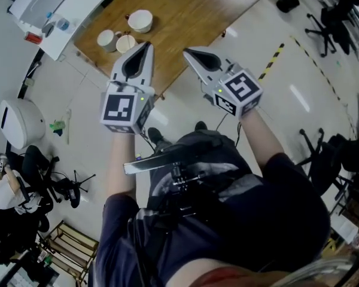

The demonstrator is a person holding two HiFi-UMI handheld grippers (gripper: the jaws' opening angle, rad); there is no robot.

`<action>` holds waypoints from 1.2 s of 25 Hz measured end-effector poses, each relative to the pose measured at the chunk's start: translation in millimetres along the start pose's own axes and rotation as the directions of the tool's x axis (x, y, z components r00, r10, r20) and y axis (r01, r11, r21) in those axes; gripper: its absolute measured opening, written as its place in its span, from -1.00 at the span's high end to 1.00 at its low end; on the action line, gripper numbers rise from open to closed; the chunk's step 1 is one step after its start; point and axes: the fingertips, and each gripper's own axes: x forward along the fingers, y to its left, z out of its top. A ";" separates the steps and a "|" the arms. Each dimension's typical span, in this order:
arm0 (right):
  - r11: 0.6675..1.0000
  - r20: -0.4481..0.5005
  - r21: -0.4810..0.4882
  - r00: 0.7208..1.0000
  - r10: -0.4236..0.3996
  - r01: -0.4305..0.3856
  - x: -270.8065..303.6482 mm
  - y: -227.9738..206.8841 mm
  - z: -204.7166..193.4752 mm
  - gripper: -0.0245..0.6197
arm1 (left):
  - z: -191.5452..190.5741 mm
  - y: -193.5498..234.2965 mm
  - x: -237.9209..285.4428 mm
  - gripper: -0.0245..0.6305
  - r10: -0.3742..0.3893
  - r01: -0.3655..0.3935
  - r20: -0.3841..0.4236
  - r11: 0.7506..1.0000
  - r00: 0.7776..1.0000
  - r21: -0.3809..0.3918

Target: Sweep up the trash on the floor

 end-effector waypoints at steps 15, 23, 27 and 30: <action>0.996 0.027 0.063 0.997 0.068 -0.069 -105.8 -55.0 -25.9 0.89 | -7.5 -115.8 29.0 0.93 0.058 -0.055 -0.089 0.998 0.994 0.040; 0.982 0.012 0.105 0.988 0.156 -0.156 -68.7 5.0 -30.5 0.89 | -27.5 -77.7 -61.6 0.93 0.203 -0.207 -0.105 0.978 0.973 -0.027; 0.982 0.008 0.067 0.984 0.178 -0.179 -50.5 55.0 -16.7 0.89 | -14.2 -59.4 -111.2 0.93 0.222 -0.224 -0.053 0.974 0.974 -0.038; 0.977 0.003 0.037 0.978 0.211 -0.211 -41.4 102.8 -8.9 0.89 | -5.6 -47.3 -150.7 0.93 0.236 -0.236 -0.010 0.970 0.972 -0.060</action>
